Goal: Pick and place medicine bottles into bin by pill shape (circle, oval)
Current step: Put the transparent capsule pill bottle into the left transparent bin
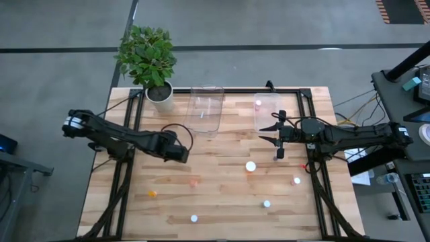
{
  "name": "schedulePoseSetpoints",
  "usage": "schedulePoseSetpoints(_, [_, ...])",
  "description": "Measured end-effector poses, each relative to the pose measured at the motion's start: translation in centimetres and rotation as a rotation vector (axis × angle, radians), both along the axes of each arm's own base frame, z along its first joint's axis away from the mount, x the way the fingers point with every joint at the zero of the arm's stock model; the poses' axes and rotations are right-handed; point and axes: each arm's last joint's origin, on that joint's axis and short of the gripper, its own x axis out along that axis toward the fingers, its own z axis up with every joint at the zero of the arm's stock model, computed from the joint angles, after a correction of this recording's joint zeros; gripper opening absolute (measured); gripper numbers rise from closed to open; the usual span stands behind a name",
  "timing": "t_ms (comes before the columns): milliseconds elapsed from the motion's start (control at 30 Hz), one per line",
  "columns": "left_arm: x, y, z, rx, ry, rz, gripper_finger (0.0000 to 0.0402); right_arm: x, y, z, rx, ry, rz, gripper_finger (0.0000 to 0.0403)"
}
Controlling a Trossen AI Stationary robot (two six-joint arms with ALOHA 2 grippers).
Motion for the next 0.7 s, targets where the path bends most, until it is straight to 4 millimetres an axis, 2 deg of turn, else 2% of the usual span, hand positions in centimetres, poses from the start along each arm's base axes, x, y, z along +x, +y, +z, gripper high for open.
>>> schedulePoseSetpoints(433, [0.9,0.0,-1.8,0.019,0.084,-0.003,0.0263,0.0,0.0,0.0,-0.007,0.002,0.001,0.0105])
schedulePoseSetpoints(700, [1.7,-0.2,-2.9,0.029,0.119,-0.029,0.0216,0.0,0.0,0.0,-0.007,0.003,0.001,0.0107])
